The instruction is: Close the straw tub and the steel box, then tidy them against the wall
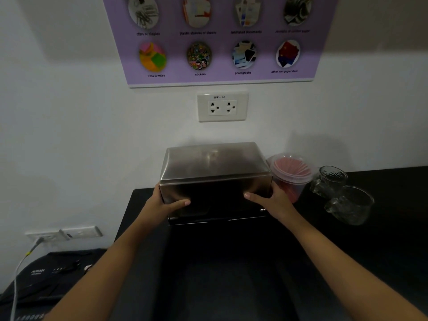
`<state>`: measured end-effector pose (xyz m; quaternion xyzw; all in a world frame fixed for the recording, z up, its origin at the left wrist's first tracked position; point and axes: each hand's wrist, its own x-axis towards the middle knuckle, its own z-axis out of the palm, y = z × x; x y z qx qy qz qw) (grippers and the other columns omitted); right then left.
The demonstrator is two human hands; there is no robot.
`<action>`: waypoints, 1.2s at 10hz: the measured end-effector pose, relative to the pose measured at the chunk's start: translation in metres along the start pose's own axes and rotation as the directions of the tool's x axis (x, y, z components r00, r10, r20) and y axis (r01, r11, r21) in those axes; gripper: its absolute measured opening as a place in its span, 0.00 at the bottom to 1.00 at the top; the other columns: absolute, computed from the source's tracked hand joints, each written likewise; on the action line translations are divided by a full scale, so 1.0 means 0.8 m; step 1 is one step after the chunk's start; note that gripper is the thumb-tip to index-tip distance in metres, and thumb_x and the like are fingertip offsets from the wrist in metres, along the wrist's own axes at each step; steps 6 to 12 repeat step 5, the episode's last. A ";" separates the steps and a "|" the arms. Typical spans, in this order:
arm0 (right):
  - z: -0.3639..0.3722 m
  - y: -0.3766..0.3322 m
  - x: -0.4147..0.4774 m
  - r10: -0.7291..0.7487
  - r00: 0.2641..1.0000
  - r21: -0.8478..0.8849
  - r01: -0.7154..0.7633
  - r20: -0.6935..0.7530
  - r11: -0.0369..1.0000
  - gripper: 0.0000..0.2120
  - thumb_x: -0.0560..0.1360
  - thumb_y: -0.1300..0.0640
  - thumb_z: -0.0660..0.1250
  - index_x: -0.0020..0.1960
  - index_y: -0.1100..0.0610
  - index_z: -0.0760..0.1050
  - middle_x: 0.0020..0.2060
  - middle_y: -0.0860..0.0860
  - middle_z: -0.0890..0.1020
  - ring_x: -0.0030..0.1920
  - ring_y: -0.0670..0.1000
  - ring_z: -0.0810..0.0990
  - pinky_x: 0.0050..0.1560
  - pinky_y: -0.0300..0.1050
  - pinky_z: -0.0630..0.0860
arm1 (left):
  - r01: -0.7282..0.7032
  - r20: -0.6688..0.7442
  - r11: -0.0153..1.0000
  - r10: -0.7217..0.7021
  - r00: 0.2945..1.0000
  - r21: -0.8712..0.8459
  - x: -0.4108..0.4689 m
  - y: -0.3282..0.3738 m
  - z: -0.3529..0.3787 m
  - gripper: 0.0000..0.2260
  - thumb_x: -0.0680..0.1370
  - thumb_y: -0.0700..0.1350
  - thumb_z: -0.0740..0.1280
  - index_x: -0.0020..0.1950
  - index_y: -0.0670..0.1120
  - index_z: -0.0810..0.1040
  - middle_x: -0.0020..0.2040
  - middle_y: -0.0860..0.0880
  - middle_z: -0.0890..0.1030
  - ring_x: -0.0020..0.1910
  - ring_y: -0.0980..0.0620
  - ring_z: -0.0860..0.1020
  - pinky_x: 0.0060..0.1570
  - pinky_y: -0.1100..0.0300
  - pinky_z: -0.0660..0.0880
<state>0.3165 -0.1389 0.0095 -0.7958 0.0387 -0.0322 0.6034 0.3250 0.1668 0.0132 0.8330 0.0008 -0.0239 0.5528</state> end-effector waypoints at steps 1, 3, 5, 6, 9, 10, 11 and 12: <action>0.000 -0.004 -0.003 0.001 1.000 0.000 -0.001 0.011 1.000 0.32 0.60 0.49 0.77 0.61 0.54 0.71 0.51 0.46 0.78 0.47 0.38 0.75 0.37 0.28 0.71 | 0.008 -0.017 1.000 -0.008 1.000 0.023 -0.004 0.002 0.003 0.39 0.60 0.56 0.77 0.67 0.47 0.67 0.57 0.49 0.80 0.54 0.53 0.78 0.49 0.65 0.72; -0.006 -0.006 -0.023 0.021 1.000 0.064 -0.022 0.015 0.998 0.36 0.63 0.53 0.76 0.66 0.58 0.65 0.57 0.53 0.76 0.57 0.51 0.75 0.58 0.47 0.73 | 0.036 -0.027 0.999 -0.035 0.999 0.021 -0.025 0.001 0.003 0.31 0.68 0.50 0.74 0.67 0.45 0.67 0.59 0.47 0.78 0.55 0.50 0.78 0.58 0.57 0.73; -0.028 -0.005 -0.060 0.115 0.993 -0.027 -0.115 -0.013 0.993 0.33 0.65 0.52 0.75 0.66 0.56 0.66 0.56 0.54 0.73 0.52 0.51 0.75 0.46 0.40 0.72 | 0.058 -0.129 0.996 -0.048 0.991 0.074 -0.084 -0.008 0.012 0.25 0.70 0.46 0.72 0.65 0.45 0.70 0.54 0.48 0.78 0.52 0.51 0.77 0.47 0.64 0.70; -0.028 -0.005 -0.060 0.115 0.993 -0.027 -0.115 -0.013 0.993 0.33 0.65 0.52 0.75 0.66 0.56 0.66 0.56 0.54 0.73 0.52 0.51 0.75 0.46 0.40 0.72 | 0.058 -0.129 0.996 -0.048 0.991 0.074 -0.084 -0.008 0.012 0.25 0.70 0.46 0.72 0.65 0.45 0.70 0.54 0.48 0.78 0.52 0.51 0.77 0.47 0.64 0.70; -0.028 -0.005 -0.060 0.115 0.993 -0.027 -0.115 -0.013 0.993 0.33 0.65 0.52 0.75 0.66 0.56 0.66 0.56 0.54 0.73 0.52 0.51 0.75 0.46 0.40 0.72 | 0.058 -0.129 0.996 -0.048 0.991 0.074 -0.084 -0.008 0.012 0.25 0.70 0.46 0.72 0.65 0.45 0.70 0.54 0.48 0.78 0.52 0.51 0.77 0.47 0.64 0.70; -0.028 -0.005 -0.060 0.115 0.993 -0.027 -0.115 -0.013 0.993 0.33 0.65 0.52 0.75 0.66 0.56 0.66 0.56 0.54 0.73 0.52 0.51 0.75 0.46 0.40 0.72 | 0.058 -0.129 0.996 -0.048 0.991 0.074 -0.084 -0.008 0.012 0.25 0.70 0.46 0.72 0.65 0.45 0.70 0.54 0.48 0.78 0.52 0.51 0.77 0.47 0.64 0.70; -0.028 -0.005 -0.060 0.115 0.993 -0.027 -0.115 -0.013 0.993 0.33 0.65 0.52 0.75 0.66 0.56 0.66 0.56 0.54 0.73 0.52 0.51 0.75 0.46 0.40 0.72 | 0.058 -0.129 0.996 -0.048 0.991 0.074 -0.084 -0.008 0.012 0.25 0.70 0.46 0.72 0.65 0.45 0.70 0.54 0.48 0.78 0.52 0.51 0.77 0.47 0.64 0.70; -0.028 -0.005 -0.060 0.115 0.993 -0.027 -0.115 -0.013 0.993 0.33 0.65 0.52 0.75 0.66 0.56 0.66 0.56 0.54 0.73 0.52 0.51 0.75 0.46 0.40 0.72 | 0.058 -0.129 0.996 -0.048 0.991 0.074 -0.084 -0.008 0.012 0.25 0.70 0.46 0.72 0.65 0.45 0.70 0.54 0.48 0.78 0.52 0.51 0.77 0.47 0.64 0.70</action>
